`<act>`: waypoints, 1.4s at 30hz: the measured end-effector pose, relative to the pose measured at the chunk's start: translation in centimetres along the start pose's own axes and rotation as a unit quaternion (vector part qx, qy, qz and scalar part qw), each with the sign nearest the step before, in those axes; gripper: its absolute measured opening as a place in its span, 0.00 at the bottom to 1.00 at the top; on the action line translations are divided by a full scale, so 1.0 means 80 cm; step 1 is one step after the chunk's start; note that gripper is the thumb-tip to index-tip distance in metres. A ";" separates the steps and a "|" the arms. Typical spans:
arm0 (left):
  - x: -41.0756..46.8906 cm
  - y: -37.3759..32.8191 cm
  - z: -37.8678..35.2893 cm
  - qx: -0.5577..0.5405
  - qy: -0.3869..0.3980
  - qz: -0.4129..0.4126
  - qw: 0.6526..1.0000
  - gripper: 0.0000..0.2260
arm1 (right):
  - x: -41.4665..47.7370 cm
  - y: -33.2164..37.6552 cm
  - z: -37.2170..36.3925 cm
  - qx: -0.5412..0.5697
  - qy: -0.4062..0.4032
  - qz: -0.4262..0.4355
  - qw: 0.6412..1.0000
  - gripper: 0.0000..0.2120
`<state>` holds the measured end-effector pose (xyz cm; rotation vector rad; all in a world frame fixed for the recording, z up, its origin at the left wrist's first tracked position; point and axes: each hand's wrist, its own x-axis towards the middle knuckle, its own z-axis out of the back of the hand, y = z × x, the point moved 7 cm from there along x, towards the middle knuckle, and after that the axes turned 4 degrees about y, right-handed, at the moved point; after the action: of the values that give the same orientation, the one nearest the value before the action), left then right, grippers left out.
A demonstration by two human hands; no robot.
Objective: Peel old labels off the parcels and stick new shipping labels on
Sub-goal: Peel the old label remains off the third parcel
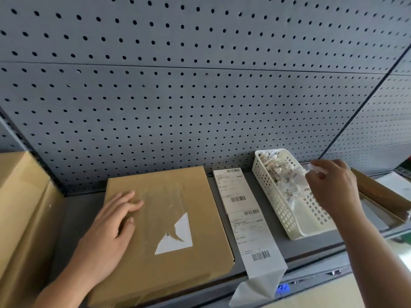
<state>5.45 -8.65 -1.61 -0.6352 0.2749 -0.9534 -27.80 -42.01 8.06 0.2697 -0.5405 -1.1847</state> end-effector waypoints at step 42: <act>0.002 -0.001 -0.002 -0.018 -0.008 -0.011 1.000 0.17 | -0.002 0.055 -0.046 0.084 0.015 0.127 0.988 0.07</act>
<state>5.40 -8.84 -1.69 -0.6800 0.2719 -0.9667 -22.37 -40.52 7.01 0.3504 -0.6301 -0.8893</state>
